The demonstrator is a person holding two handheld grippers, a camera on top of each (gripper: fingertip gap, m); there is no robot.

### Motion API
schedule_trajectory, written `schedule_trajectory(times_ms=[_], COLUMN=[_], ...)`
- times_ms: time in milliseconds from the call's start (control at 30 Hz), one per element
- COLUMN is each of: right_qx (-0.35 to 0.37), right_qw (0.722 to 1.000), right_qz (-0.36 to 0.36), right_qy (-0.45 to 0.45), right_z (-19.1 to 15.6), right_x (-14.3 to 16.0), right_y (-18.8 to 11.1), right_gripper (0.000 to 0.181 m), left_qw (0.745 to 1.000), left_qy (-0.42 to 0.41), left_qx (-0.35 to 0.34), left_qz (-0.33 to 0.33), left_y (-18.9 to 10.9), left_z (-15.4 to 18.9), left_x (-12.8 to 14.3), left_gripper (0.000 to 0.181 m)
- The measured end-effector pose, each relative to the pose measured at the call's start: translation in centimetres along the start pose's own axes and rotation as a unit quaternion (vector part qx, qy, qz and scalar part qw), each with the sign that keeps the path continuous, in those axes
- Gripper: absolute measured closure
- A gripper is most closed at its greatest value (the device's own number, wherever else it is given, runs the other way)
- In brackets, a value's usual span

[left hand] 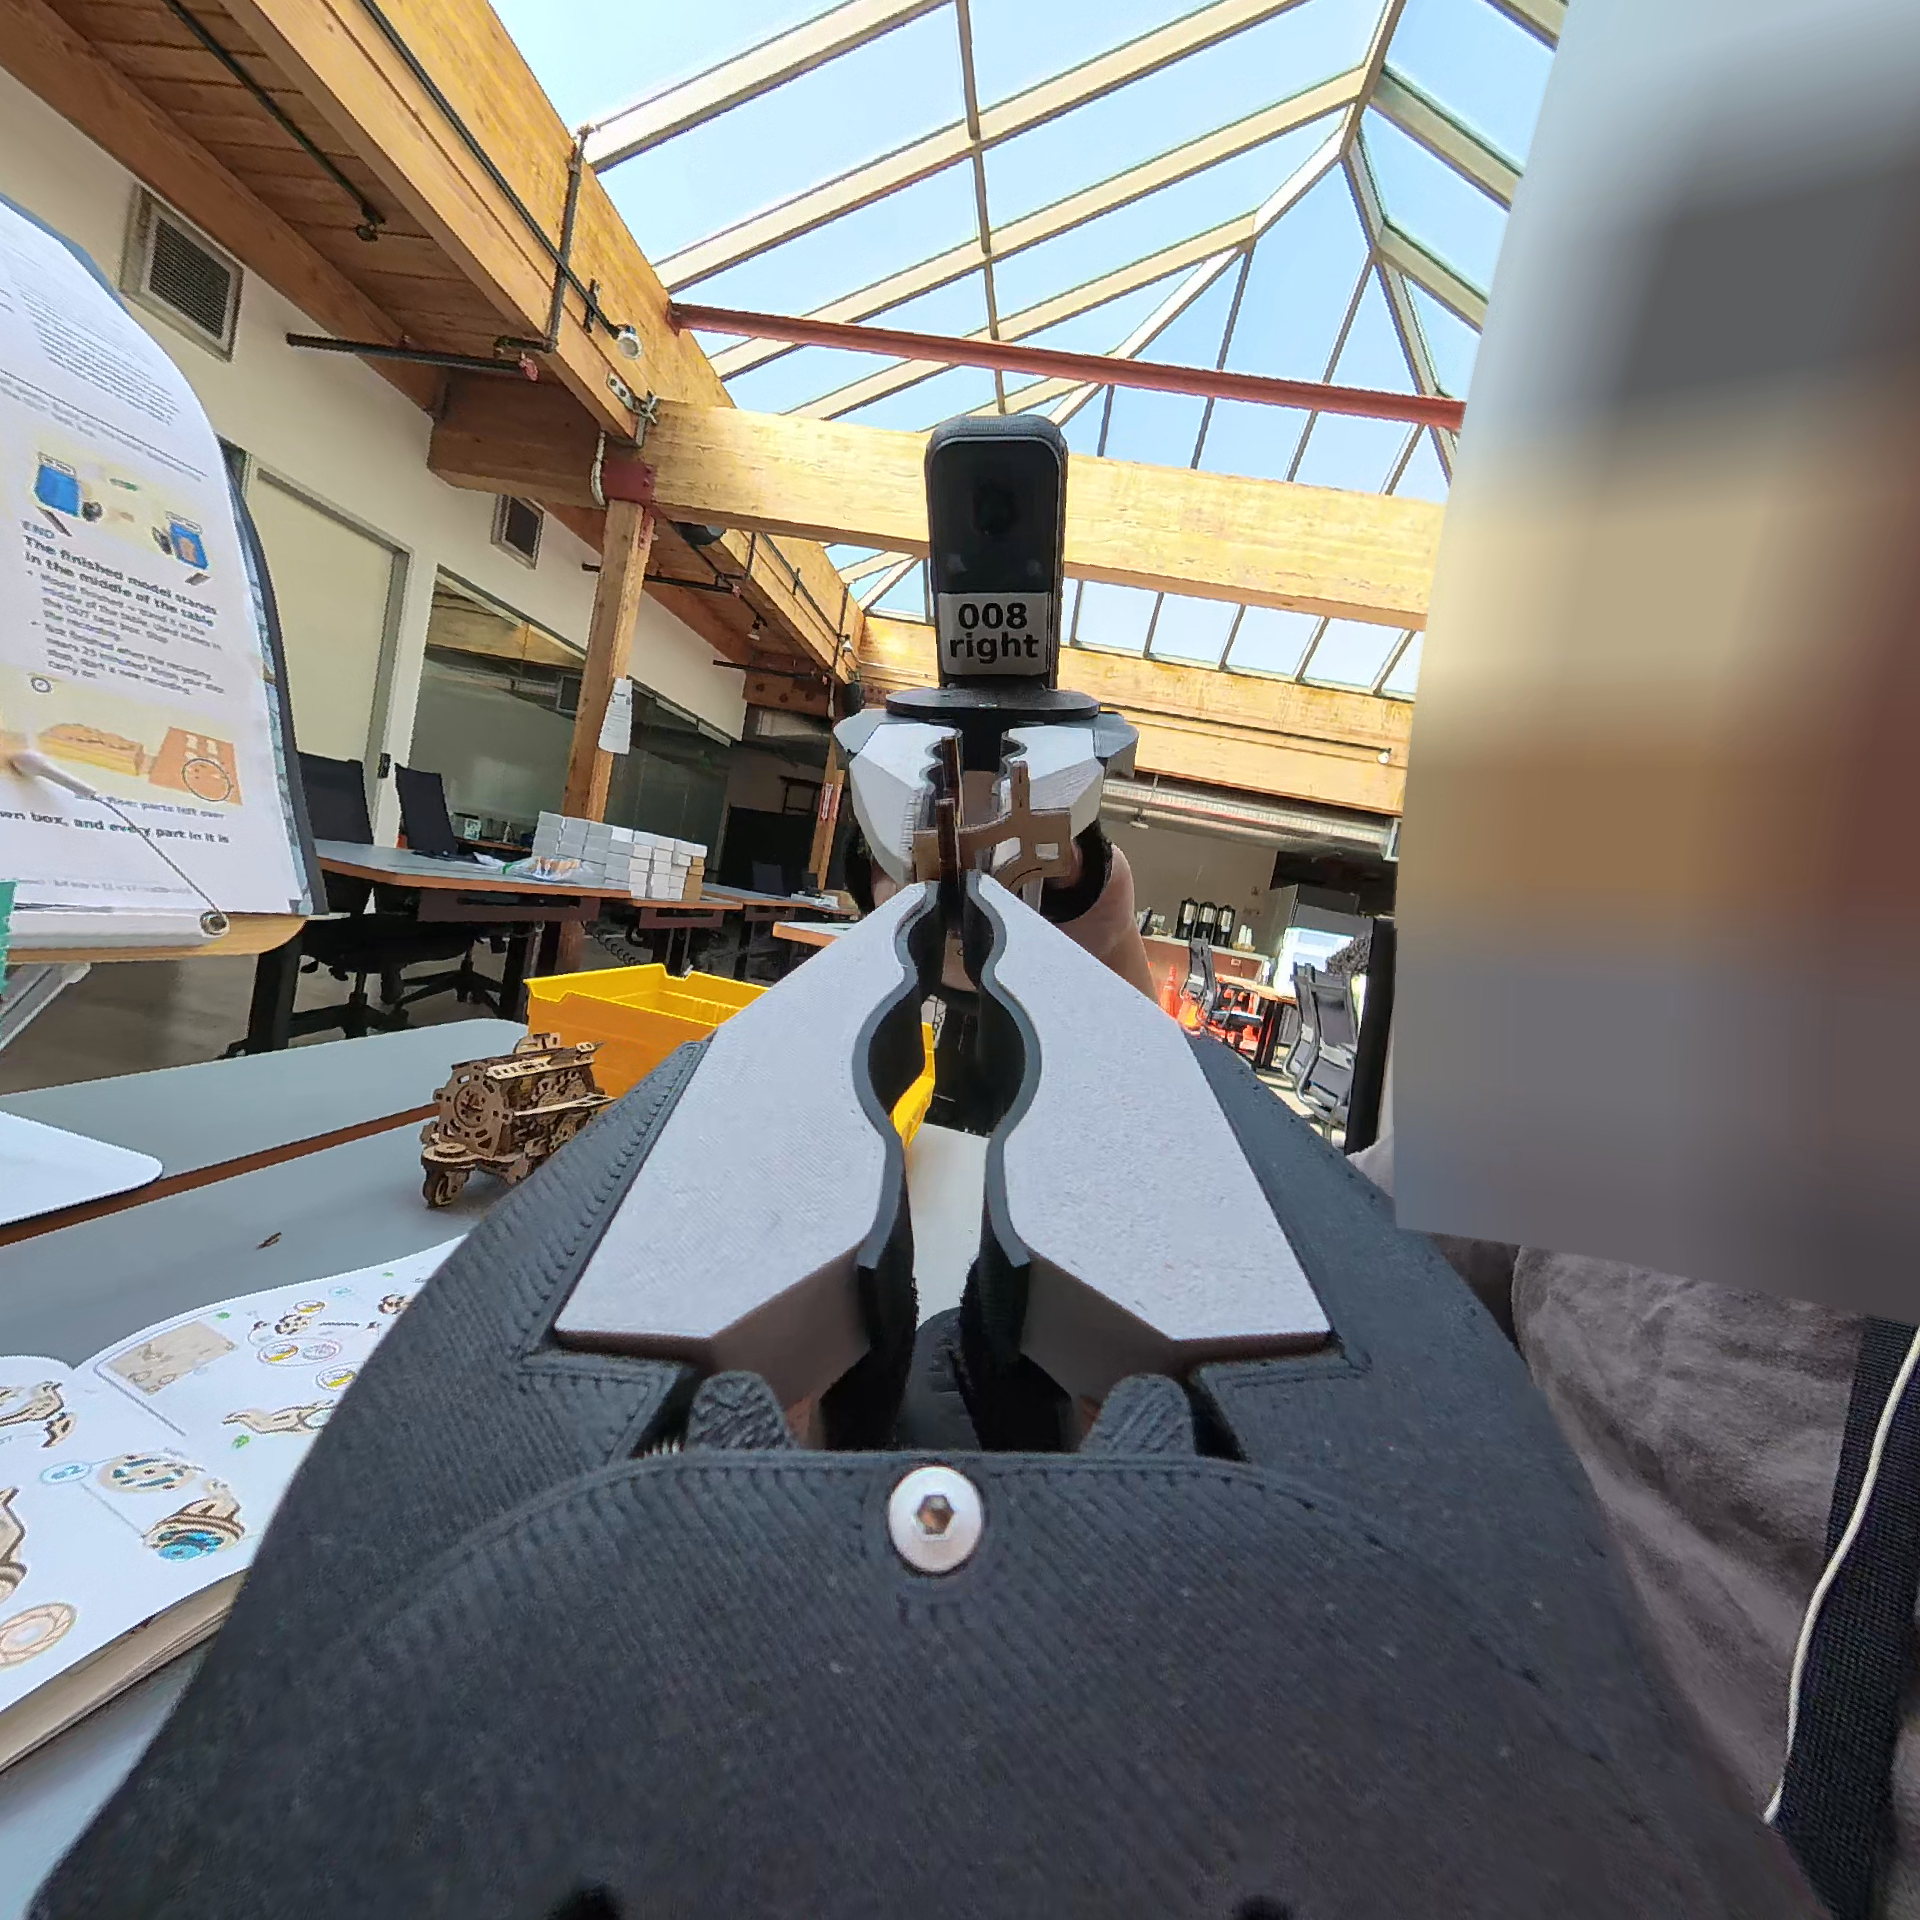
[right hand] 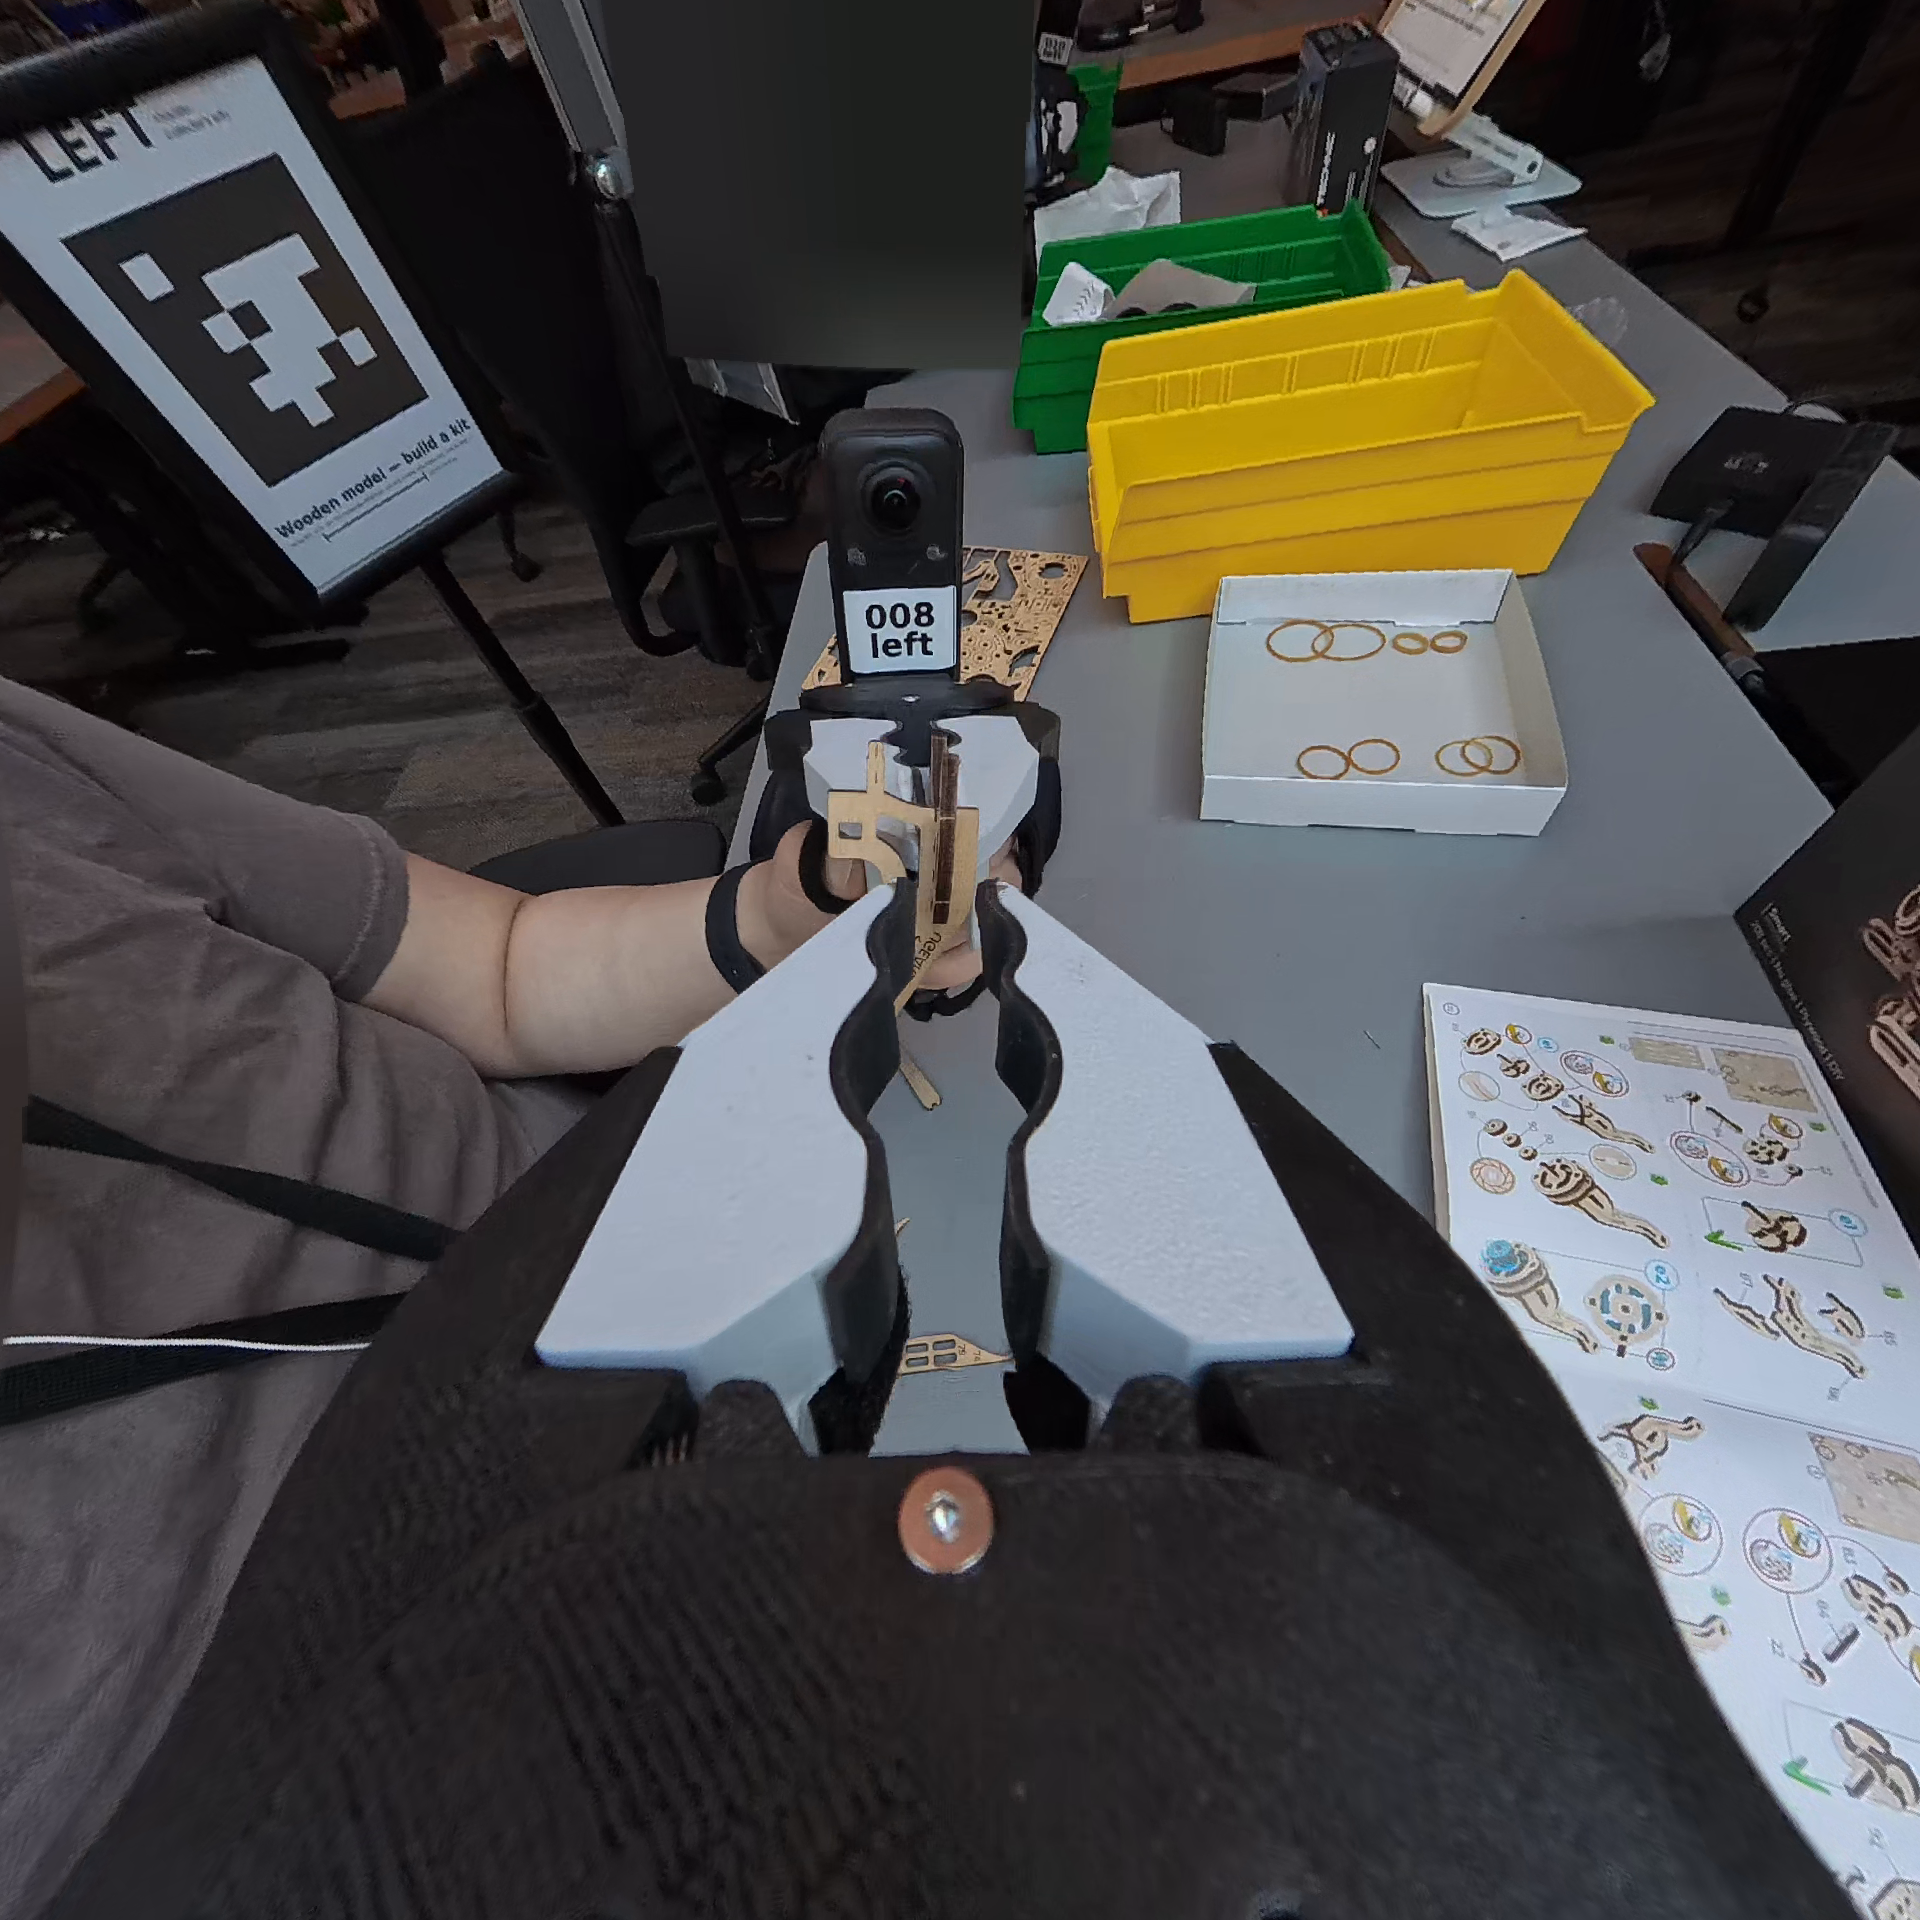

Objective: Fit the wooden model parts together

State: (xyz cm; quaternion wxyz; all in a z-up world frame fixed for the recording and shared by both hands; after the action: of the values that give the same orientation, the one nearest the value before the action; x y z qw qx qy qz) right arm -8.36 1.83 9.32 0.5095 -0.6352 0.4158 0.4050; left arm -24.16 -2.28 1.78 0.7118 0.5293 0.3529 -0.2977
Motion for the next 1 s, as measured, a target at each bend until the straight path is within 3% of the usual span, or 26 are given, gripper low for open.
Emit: schedule_trajectory(times_ms=[100, 567, 1000], right_qx=[-0.002, -0.005, -0.021], right_qw=[1.000, 1.000, 1.000], right_qz=[-0.014, -0.001, 0.016], right_qy=[-0.003, 0.009, 0.002], right_z=[-0.04, 0.22, 0.13], right_x=[0.23, 0.11, 0.04], right_y=[0.42, 0.02, 0.27], right_gripper=[0.179, 0.180, 0.180], left_qw=[1.000, 0.999, 1.000], left_qy=[0.003, 0.031, -0.003], left_qx=[-0.003, -0.015, 0.001], left_qz=[-0.002, -0.008, 0.006], left_y=[-0.03, 0.28, 0.09], left_z=[-0.02, 0.12, 0.10], left_x=[-0.01, 0.15, 0.10], left_gripper=[0.181, 0.178, 0.181])
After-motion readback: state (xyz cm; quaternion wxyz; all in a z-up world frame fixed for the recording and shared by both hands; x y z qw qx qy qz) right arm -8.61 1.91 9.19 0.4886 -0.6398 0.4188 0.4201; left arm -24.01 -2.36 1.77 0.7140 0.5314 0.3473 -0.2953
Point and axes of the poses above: each gripper's, where its closed fingertips meet, y out along the fingers, x out of its underside, z = x × y across the jaws, the point moved 9 cm from there along -y, back along the fingers, and after that the axes turned 4 degrees about z, right-handed, at the moved point
